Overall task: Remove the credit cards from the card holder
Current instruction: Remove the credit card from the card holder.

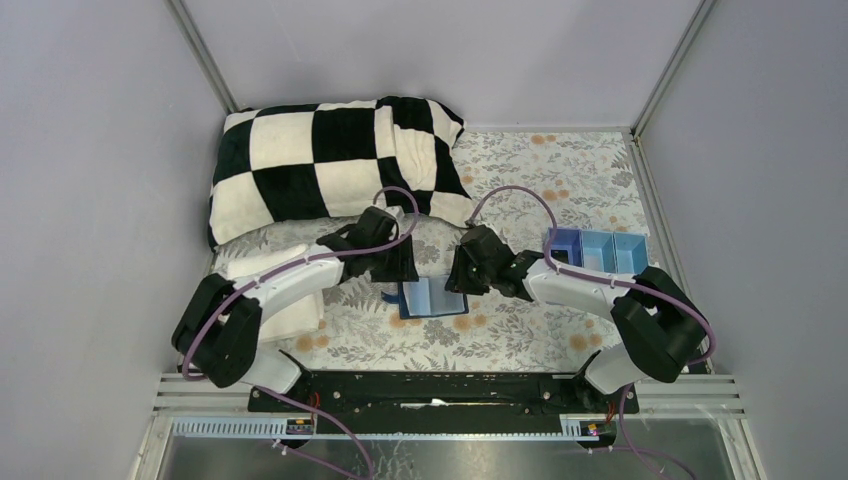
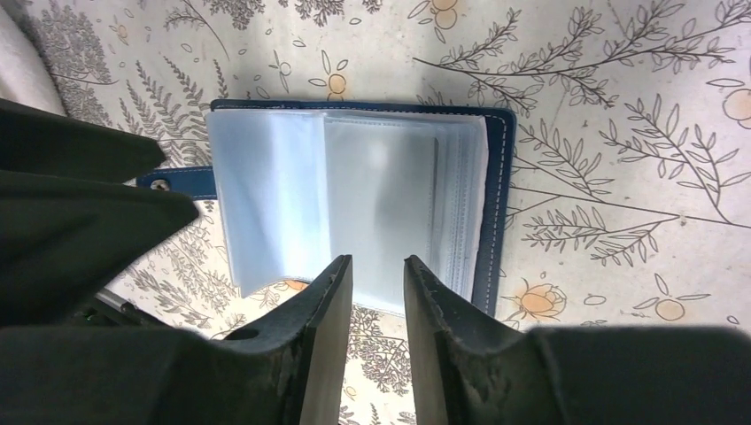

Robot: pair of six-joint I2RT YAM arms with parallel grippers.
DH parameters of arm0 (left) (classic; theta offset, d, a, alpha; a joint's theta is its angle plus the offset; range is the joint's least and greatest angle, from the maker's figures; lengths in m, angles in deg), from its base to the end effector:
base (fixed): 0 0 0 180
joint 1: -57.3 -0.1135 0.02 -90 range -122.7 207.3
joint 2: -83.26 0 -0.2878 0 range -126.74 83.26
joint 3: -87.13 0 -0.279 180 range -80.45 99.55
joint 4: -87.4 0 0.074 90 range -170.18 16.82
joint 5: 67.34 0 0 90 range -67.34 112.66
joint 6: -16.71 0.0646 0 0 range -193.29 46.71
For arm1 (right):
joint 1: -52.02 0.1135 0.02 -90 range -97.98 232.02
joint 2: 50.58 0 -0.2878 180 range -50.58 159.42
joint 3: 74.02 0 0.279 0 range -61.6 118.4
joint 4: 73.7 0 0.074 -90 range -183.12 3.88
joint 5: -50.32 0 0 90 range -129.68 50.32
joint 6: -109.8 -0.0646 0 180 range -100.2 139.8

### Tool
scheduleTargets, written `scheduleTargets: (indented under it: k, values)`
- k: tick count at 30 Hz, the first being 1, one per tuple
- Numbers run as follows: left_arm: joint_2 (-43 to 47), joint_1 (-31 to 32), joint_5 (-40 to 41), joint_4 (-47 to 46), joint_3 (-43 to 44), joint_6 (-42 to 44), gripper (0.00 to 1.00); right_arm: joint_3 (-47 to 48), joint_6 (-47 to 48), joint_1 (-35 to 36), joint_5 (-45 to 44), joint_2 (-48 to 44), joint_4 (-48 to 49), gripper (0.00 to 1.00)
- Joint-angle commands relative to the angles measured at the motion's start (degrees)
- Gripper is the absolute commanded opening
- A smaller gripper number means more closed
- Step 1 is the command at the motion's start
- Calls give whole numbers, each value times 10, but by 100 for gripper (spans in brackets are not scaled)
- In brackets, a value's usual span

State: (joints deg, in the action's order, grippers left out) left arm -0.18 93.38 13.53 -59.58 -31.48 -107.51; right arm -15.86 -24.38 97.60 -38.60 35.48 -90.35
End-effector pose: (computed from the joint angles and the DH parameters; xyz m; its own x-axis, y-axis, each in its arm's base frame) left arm 0.2563 -0.1994 0.1817 -0.9162 -0.0194 -0.4003 0.1689 0.8871 -0.4296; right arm 0.2410 0.2477 0.1728 -0.8564 0.1217 -0.5019 -0.1767 0.8442 0.5061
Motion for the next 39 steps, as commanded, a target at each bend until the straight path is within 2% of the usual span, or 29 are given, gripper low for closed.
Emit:
scheduleTargets:
  k: [1,3,6,14,16,23,33,39]
  values:
    - [42,-19,46,50,26,17,57,32,18,-2,-29,-6,-21,36]
    - [51,-20,53,62,37,18,57,34,21,-2,-33,-7,-21,37]
    - [65,-19,12,46,45,8,56,34,22,-1,-23,-4,-9,36]
    - [72,-14,-127,-122,-21,-61,54,24,10,-9,-12,31,24,34]
    - [60,-16,-125,-145,-41,-66,54,24,11,-11,5,44,29,34]
    - [-9,-23,-68,-116,-72,-49,51,21,13,-11,22,70,37,34]
    - [-60,-31,-75,-147,-99,-46,48,18,8,-11,68,84,73,35]
    - [-66,-32,-72,-140,-91,-36,48,-9,-4,-15,21,32,75,35]
